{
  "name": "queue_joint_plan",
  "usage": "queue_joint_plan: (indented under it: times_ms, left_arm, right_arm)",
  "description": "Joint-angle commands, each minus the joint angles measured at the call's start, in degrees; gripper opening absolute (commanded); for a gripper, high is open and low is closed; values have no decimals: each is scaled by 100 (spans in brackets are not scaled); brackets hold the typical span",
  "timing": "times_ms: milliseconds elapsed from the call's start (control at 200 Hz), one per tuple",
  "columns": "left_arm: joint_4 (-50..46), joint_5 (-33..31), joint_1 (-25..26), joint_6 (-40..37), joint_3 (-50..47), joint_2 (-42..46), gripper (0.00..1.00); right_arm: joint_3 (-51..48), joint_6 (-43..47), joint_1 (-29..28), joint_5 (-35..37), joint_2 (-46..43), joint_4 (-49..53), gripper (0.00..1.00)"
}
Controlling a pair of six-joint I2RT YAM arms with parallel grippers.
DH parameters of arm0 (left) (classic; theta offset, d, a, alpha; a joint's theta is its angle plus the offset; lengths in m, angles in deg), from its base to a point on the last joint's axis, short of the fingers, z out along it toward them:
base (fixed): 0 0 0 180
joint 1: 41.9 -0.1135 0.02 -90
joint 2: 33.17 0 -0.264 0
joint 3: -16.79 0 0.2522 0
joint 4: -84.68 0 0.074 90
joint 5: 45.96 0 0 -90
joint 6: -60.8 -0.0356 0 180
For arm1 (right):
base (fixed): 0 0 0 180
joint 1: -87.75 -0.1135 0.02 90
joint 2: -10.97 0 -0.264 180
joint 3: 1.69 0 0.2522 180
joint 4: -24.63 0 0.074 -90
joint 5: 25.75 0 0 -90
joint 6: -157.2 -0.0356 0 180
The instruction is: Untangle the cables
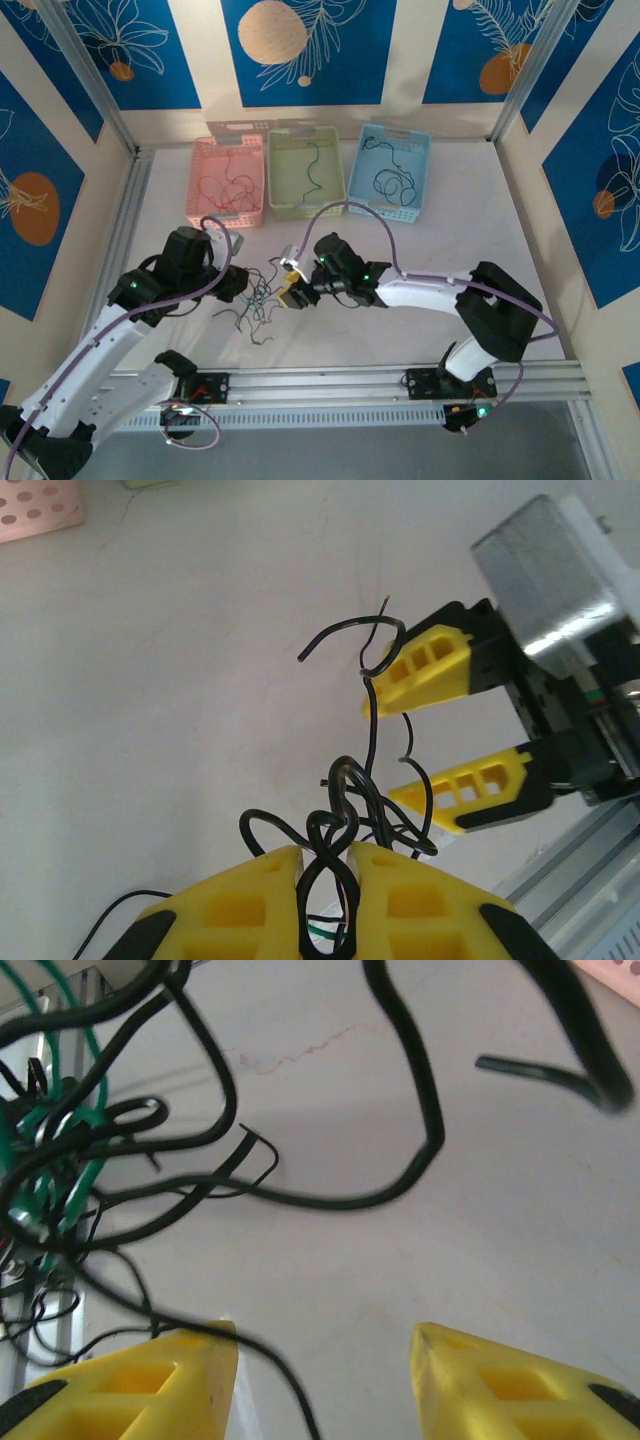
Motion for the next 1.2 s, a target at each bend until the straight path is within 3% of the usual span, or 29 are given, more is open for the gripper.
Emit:
queue_joint_plan:
  times_ms: [0, 210, 345, 450, 640, 760, 995, 1196]
  left_arm:
    - [106, 105, -54, -97, 44, 81, 0]
    - [88, -92, -65, -85, 26, 172, 0]
    - [22, -622, -60, -18, 50, 411, 0]
    - [-109, -1309, -64, 50, 102, 687, 0]
    - [-391, -2466, -70, 190, 184, 1247, 0]
    - [-484, -2847, -70, 244, 202, 1520, 0]
    - [-447, -2816, -77, 222, 192, 1668, 0]
    - [-676, -3490, -75, 359, 259, 1860, 0]
  right_arm:
    - [215, 117, -75, 43, 203, -333, 44]
    - [11, 84, -71, 347, 130, -783, 0]
    - [-417, -143, 85, 724, -306, -1022, 0]
    - [-927, -810, 562, 751, -696, -1467, 0]
    - [-1845, -2618, 2190, 743, -1225, -2055, 0]
    - [-2425, -3529, 3021, 592, -1361, -2588, 0]
    - [-2566, -3735, 3143, 700, -1333, -2745, 0]
    - [-2794, -4291, 3539, 868, -1398, -2719, 0]
